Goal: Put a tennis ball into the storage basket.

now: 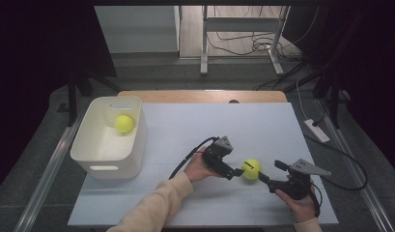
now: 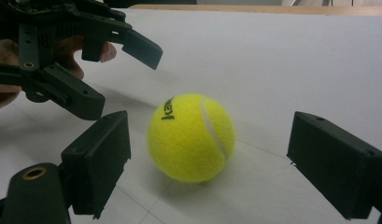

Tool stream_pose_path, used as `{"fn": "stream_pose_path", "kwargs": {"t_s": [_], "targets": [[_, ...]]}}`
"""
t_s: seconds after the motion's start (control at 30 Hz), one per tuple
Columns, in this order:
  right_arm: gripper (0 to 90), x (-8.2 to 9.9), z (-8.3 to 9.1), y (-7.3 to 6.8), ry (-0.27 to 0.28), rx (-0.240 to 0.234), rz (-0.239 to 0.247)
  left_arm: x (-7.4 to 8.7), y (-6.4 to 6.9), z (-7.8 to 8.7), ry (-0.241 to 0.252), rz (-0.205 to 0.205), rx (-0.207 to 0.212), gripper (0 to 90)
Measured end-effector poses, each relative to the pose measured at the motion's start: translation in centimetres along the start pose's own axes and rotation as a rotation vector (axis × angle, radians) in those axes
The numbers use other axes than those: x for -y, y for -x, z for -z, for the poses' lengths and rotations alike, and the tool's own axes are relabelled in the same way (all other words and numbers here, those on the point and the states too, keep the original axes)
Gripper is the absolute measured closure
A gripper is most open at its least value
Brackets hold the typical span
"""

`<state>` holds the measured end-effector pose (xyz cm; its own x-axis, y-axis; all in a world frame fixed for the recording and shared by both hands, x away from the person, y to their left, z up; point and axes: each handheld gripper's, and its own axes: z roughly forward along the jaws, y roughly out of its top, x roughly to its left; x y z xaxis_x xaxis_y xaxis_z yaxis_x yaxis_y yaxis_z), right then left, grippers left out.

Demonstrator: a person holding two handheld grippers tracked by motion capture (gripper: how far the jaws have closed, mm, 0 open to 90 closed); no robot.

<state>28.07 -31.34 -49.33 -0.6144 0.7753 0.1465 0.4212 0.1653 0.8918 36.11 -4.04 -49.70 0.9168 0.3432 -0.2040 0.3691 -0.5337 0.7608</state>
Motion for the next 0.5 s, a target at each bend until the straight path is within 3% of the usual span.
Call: {"fn": "stream_pose_path", "kwargs": {"t_s": [0.5], "targets": [[13.1, -0.1, 0.2, 0.0, 0.01, 0.007, -0.005, -0.3, 0.7, -1.5, -0.02, -0.029, 0.015, 4.7]]}}
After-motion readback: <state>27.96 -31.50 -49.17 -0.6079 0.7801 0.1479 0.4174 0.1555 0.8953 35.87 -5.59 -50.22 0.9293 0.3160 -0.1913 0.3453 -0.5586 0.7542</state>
